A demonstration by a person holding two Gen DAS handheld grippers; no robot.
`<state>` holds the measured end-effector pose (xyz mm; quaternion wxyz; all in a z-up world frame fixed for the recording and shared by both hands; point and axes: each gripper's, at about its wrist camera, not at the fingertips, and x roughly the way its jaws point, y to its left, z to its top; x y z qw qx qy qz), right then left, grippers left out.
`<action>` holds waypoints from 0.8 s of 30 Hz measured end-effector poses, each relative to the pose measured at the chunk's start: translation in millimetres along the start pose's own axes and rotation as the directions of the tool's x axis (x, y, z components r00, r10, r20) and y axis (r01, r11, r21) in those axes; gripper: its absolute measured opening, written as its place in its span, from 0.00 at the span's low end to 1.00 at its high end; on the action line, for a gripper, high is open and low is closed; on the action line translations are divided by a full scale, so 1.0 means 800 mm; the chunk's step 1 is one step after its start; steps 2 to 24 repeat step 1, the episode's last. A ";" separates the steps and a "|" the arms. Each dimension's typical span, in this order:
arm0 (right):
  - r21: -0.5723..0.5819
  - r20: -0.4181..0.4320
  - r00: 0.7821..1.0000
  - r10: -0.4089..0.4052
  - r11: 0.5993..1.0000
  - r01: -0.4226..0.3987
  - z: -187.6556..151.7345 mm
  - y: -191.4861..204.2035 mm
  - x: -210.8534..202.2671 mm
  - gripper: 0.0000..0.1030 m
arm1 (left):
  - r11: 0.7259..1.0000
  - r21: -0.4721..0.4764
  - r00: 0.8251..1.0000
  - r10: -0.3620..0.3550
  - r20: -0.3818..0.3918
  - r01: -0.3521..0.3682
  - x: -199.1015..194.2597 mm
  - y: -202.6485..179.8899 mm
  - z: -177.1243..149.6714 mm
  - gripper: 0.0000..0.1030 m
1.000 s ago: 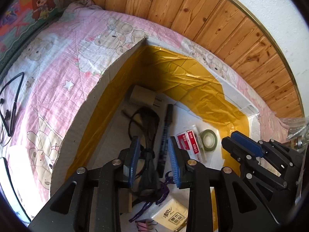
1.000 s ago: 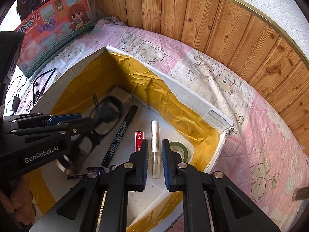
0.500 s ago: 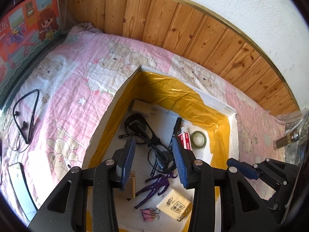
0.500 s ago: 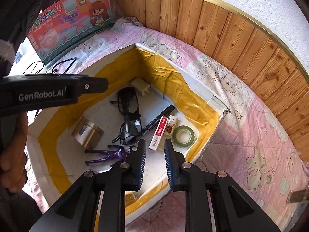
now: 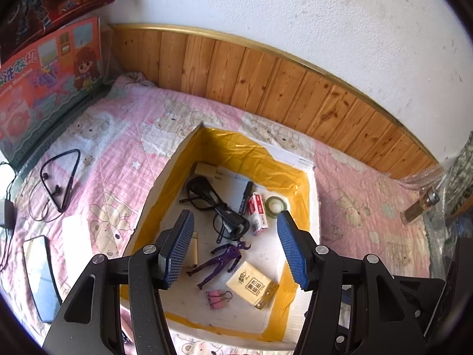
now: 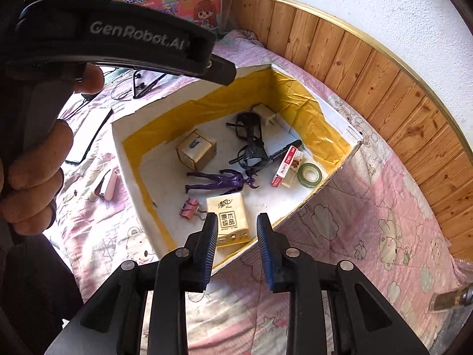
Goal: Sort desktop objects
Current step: 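Open the left gripper to drop the glasses while the right gripper drops the tube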
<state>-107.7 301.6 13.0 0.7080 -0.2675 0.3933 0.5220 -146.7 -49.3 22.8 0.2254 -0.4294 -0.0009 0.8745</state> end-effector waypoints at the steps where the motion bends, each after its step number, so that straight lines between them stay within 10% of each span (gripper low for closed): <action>1: 0.001 0.011 1.000 0.004 1.000 -0.004 -0.004 0.005 -0.005 0.29 | 1.000 0.005 1.000 0.014 0.005 -0.014 -0.006 -0.002 -0.006 0.60; 24: 0.001 0.011 1.000 0.004 1.000 -0.004 -0.004 0.005 -0.005 0.29 | 1.000 0.005 1.000 0.014 0.005 -0.014 -0.006 -0.002 -0.006 0.60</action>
